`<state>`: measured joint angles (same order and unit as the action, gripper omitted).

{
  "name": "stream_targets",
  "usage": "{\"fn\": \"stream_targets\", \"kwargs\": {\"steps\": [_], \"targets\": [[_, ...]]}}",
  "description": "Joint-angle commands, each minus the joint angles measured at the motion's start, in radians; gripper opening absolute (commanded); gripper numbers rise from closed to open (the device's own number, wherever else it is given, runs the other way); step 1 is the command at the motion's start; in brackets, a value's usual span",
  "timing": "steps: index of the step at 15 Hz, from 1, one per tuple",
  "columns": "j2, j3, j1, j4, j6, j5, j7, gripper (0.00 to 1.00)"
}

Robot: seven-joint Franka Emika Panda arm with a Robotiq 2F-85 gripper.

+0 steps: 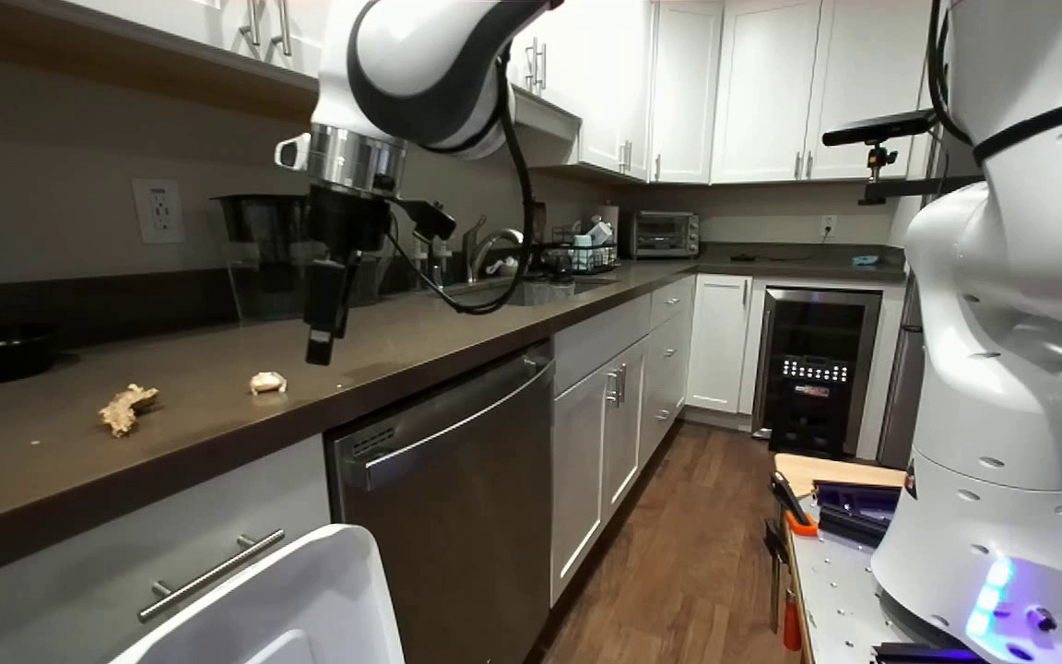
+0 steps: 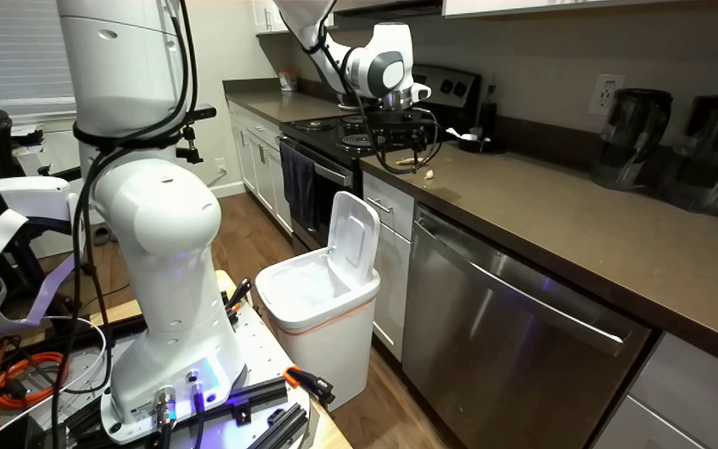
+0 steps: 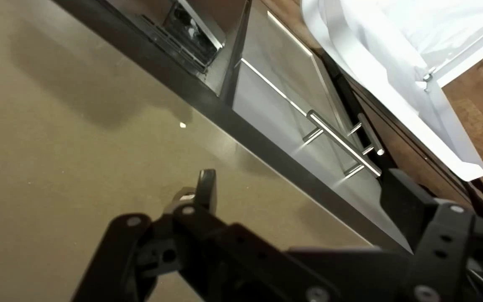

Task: Put the paper in the bin

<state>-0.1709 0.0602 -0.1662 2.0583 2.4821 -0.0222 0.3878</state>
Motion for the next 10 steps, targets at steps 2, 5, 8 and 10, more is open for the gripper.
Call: {"fn": "stream_targets", "kwargs": {"steps": [2, 5, 8, 10], "targets": [[-0.052, 0.042, 0.045, -0.062, -0.013, 0.010, 0.009, 1.00], [-0.088, 0.044, 0.051, -0.097, -0.014, 0.012, 0.013, 1.00], [-0.089, 0.046, 0.051, -0.098, -0.014, 0.012, 0.013, 1.00], [-0.089, 0.047, 0.051, -0.099, -0.014, 0.012, 0.013, 1.00]]}}
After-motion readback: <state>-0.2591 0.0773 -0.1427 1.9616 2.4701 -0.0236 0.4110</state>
